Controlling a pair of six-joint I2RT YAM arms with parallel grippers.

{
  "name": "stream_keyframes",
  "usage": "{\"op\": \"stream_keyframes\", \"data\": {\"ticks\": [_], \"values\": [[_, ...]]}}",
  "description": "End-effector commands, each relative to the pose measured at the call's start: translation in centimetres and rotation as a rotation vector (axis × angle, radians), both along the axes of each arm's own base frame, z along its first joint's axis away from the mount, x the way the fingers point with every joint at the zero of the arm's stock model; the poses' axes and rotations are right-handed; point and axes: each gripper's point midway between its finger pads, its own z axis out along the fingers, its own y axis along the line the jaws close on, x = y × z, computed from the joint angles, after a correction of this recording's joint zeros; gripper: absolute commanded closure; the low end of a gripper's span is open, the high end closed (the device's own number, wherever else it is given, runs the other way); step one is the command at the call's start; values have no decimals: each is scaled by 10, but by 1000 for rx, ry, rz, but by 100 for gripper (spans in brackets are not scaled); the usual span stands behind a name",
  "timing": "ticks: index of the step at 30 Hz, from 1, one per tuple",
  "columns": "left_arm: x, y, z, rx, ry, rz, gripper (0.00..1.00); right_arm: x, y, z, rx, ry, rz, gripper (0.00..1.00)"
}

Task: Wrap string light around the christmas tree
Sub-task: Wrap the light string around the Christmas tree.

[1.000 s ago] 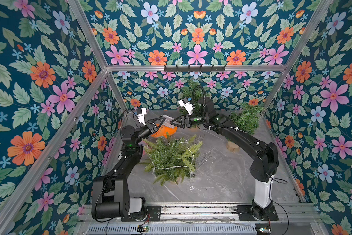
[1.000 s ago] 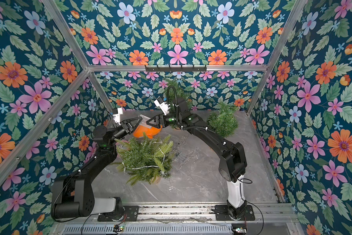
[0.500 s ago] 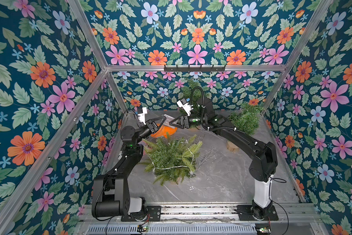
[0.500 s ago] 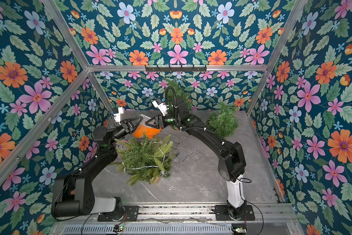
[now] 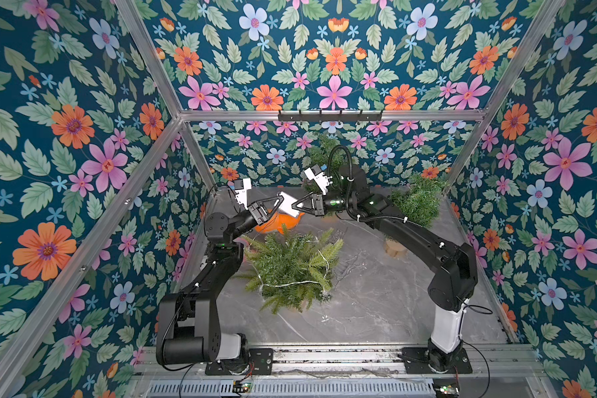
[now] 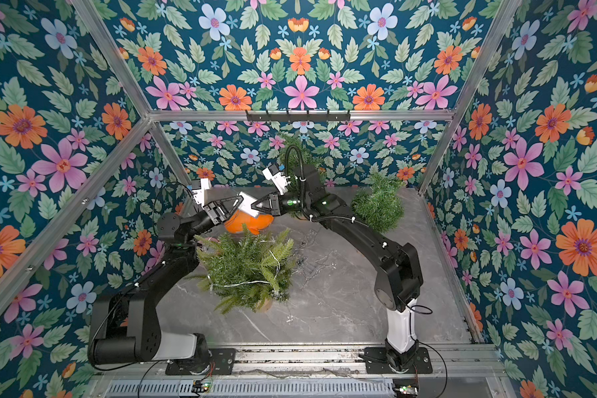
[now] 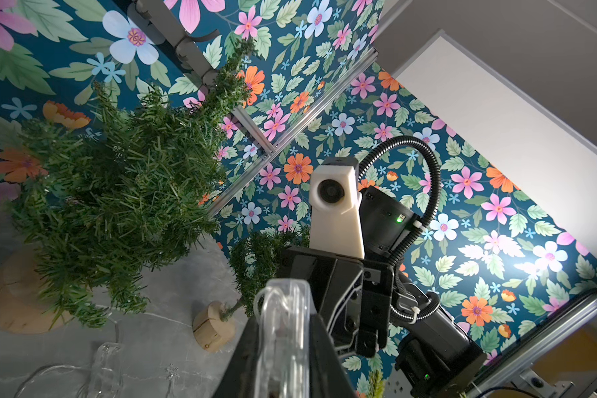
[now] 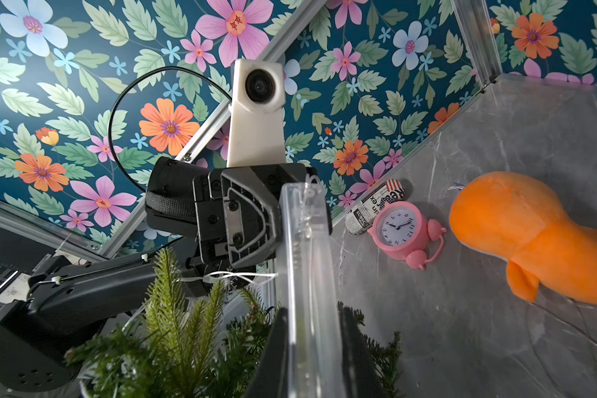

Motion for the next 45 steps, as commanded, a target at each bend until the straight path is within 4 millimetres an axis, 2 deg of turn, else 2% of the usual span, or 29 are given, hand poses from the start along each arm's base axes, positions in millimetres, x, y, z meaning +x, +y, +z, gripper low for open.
{"op": "stream_keyframes", "data": {"ticks": [1, 7, 8, 12, 16, 22, 30, 35, 40, 45], "values": [[20, 10, -17, 27, 104, 102, 85, -6, -2, 13, 13, -131, 7, 96], [20, 17, -18, 101, 93, 178, 2, -9, -7, 17, 17, -142, -8, 96], [20, 20, -17, 119, 89, 200, 0, -9, -8, 18, 15, -145, -13, 96], [29, 41, -20, 227, 104, 357, 0, -2, -14, 13, -18, -145, -63, 97], [32, 73, -18, 373, 108, 573, 1, 5, -21, 10, -51, -137, -118, 100], [20, 117, -7, 529, 123, 835, 1, 11, -36, 0, -142, -136, -205, 100], [-5, 134, 1, 591, 142, 924, 1, 8, -60, -20, -284, -120, -281, 100], [-26, 123, 14, 615, 152, 850, 7, 2, -72, -24, -302, -122, -312, 100], [-58, 94, 37, 614, 89, 681, 12, -3, -67, -28, -301, -113, -302, 100], [-91, 67, 52, 636, 14, 505, 26, -3, -65, -26, -290, -99, -316, 100]]}}
